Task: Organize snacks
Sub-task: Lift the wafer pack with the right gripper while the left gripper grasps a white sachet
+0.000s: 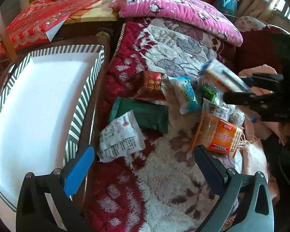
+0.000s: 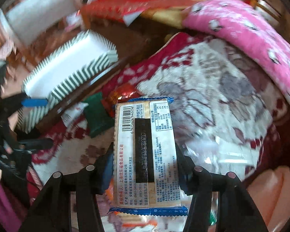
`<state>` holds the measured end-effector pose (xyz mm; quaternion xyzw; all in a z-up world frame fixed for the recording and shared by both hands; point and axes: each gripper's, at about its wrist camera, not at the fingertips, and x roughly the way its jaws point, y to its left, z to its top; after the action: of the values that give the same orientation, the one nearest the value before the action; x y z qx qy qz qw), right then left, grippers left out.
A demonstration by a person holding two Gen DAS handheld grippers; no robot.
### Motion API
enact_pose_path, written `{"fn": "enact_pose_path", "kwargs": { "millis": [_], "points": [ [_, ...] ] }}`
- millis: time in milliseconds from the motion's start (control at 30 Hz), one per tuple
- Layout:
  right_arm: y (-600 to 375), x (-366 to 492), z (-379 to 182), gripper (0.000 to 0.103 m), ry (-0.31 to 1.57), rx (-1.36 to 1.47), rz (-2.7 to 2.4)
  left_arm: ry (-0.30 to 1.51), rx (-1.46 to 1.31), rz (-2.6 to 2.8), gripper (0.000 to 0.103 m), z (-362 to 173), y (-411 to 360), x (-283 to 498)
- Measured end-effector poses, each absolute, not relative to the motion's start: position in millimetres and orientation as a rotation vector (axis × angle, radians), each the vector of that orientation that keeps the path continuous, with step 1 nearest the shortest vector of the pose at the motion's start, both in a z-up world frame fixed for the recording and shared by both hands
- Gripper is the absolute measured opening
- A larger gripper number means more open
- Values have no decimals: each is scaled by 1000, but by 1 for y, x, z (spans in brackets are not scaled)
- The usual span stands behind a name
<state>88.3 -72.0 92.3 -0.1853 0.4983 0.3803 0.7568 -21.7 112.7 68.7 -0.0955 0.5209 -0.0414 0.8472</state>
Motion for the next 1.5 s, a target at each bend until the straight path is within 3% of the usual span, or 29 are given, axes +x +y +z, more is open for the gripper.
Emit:
{"fn": "enact_pose_path", "kwargs": {
  "millis": [467,500,533,600,633,733,767,800,833,967,1033,1100,1133,1333,1400,1500],
  "points": [
    [-136,43,85,59,1100,-59,763,1119,-427,9,103,39,123,5],
    [-140,41,83,59,1102,-44,763,1124,-419,20,99,37,121,7],
    [-141,41,82,59,1103,-36,765,1131,-409,24,95,34,119,10],
    [-142,39,80,59,1109,-27,767,1153,-389,30,75,28,117,16],
    [-143,38,80,59,1109,-27,766,1154,-366,49,72,27,116,17],
    [-143,38,81,59,1110,-17,772,1134,-334,62,52,26,119,19],
    [-143,38,81,59,1109,-13,775,1135,-323,68,33,27,121,19],
    [-143,38,81,59,1107,-7,778,1135,-318,56,7,28,122,19],
    [-143,38,81,59,1107,-1,780,1142,-324,30,0,28,123,19],
    [-143,38,81,59,1106,7,785,1139,-271,40,1,30,119,12],
    [-143,37,82,59,1105,15,789,1135,-250,47,12,31,118,9],
    [-143,37,81,59,1107,19,790,1161,-258,38,61,28,118,9],
    [-143,37,81,59,1108,18,790,1166,-267,56,66,26,119,8],
    [-143,37,80,60,1112,22,799,1158,-311,105,71,18,121,6],
    [-143,37,79,60,1114,23,799,1145,-328,99,81,14,120,9],
    [-143,38,79,60,1114,30,799,1139,-319,78,88,12,111,14]
  ]
}}
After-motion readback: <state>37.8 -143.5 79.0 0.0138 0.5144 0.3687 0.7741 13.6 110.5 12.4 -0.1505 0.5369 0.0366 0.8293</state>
